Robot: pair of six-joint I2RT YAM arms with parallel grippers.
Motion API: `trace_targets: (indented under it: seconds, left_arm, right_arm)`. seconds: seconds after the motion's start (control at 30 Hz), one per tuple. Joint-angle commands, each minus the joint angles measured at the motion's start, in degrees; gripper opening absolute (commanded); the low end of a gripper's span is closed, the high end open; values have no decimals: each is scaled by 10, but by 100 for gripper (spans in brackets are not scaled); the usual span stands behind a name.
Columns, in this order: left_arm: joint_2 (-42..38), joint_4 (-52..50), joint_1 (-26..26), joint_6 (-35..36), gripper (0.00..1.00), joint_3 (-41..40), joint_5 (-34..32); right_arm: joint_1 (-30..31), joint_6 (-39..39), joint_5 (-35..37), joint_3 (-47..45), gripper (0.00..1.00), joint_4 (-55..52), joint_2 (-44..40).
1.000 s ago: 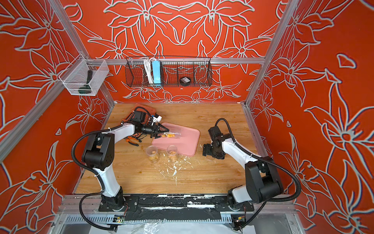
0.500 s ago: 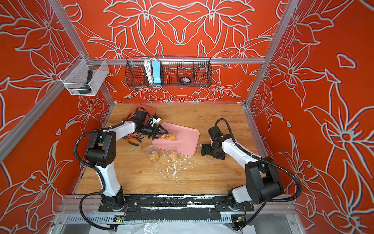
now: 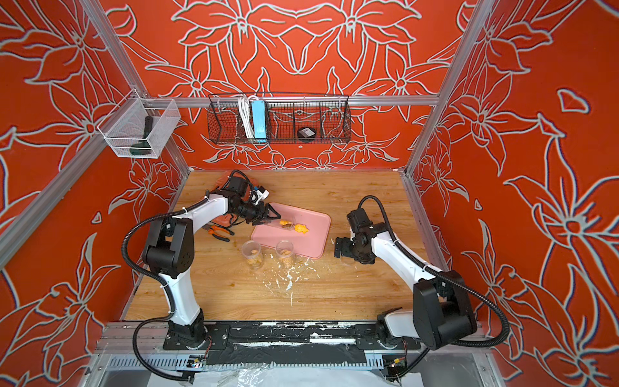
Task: Pour the cookies out of the jar
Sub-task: Pour the cookies in the jar onto the tray.
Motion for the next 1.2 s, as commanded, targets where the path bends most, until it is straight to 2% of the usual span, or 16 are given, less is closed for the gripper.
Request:
trace_targets:
  seconds: [0.0, 0.07, 0.2, 0.33, 0.43, 0.5, 0.57, 0.77, 0.83, 0.9, 1.17]
  left_arm:
    - [-33, -43, -6, 22, 35, 22, -41]
    - [-41, -57, -13, 28, 35, 29, -59]
    - [-77, -42, -35, 19, 35, 14, -44]
    - [-76, -78, -38, 34, 35, 33, -96]
    - [-79, -82, -38, 32, 36, 27, -98]
    - [-94, -68, -39, 21, 36, 17, -68]
    - [-105, -54, -39, 11, 36, 15, -81]
    - [-99, -103, -40, 28, 36, 46, -100]
    - [-115, -86, -41, 21, 36, 27, -94]
    - [-118, -85, -41, 24, 36, 21, -115]
    - [-134, -79, -35, 20, 37, 21, -99]
  right_arm:
    - [2, 0, -2, 10, 99, -17, -18]
    - [2, -1, -2, 11, 99, -17, -21]
    - [3, 2, -13, 7, 99, -9, -26]
    - [4, 5, -24, -2, 99, 5, -26]
    - [4, 6, -26, -5, 99, 9, -27]
    - [5, 3, -27, -3, 99, 7, -26]
    - [5, 3, -25, -6, 99, 11, -28]
    - [5, 6, -34, -8, 99, 16, -28]
    - [7, 7, -34, -10, 99, 18, -32]
    - [6, 7, -37, -12, 99, 24, -33]
    - [7, 6, -48, -3, 99, 26, -54]
